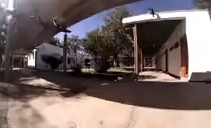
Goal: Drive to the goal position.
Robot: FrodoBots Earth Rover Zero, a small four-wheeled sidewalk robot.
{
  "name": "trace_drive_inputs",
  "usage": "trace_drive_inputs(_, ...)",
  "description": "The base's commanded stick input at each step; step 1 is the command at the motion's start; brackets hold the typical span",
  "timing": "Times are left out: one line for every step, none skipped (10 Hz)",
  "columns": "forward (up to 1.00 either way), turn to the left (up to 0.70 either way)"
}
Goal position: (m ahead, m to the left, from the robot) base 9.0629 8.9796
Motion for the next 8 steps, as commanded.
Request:
trace_drive_inputs(0.7,0.35)
trace_drive_inputs(0.7,0.35)
trace_drive_inputs(0.7,0.11)
trace_drive_inputs(0.7,0.05)
trace_drive_inputs(0.7,0.0)
trace_drive_inputs(0.7,0.0)
trace_drive_inputs(0.7,0.0)
trace_drive_inputs(0.7,0.0)
